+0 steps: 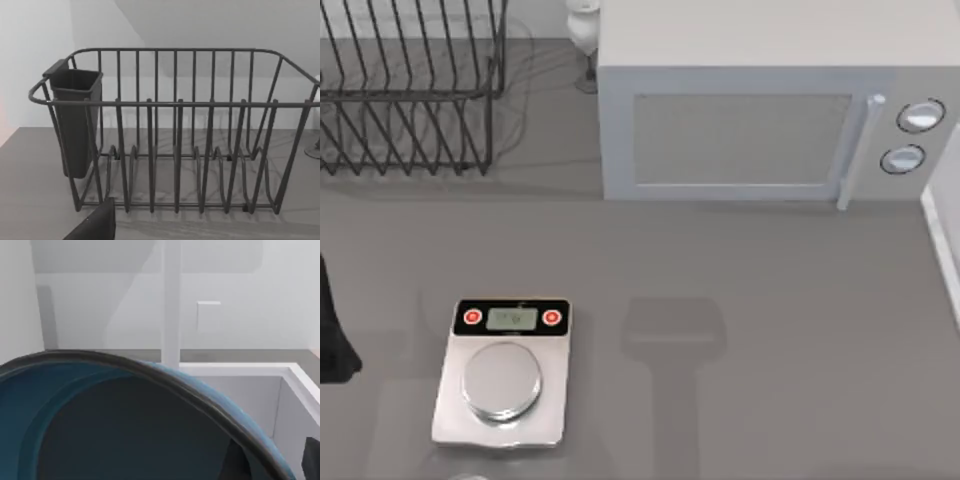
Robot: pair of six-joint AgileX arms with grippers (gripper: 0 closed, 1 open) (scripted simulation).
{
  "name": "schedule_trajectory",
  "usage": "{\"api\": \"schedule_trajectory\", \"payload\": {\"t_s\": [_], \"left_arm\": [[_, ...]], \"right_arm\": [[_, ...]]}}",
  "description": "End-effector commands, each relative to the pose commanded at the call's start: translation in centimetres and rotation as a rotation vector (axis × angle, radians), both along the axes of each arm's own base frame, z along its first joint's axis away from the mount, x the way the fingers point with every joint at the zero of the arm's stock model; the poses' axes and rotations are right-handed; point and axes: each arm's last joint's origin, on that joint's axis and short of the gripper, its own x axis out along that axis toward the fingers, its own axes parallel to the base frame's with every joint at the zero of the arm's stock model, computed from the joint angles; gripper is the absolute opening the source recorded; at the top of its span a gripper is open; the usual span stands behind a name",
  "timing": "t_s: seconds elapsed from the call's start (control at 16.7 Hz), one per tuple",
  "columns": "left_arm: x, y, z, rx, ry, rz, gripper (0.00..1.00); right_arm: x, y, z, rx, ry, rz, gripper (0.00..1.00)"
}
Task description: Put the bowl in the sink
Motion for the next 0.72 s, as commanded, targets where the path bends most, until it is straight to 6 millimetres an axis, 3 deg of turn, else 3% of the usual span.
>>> {"api": "schedule_trajectory", "payload": {"t_s": [0.36,0.72], "left_arm": [[0.0,0.0,0.0,0.0,0.0,0.0,1.0],[0.0,0.0,0.0,0.0,0.0,0.0,1.0]], "right_arm": [[0.0,0.0,0.0,0.0,0.0,0.0,0.98],[0.0,0.0,0.0,0.0,0.0,0.0,1.0]]}}
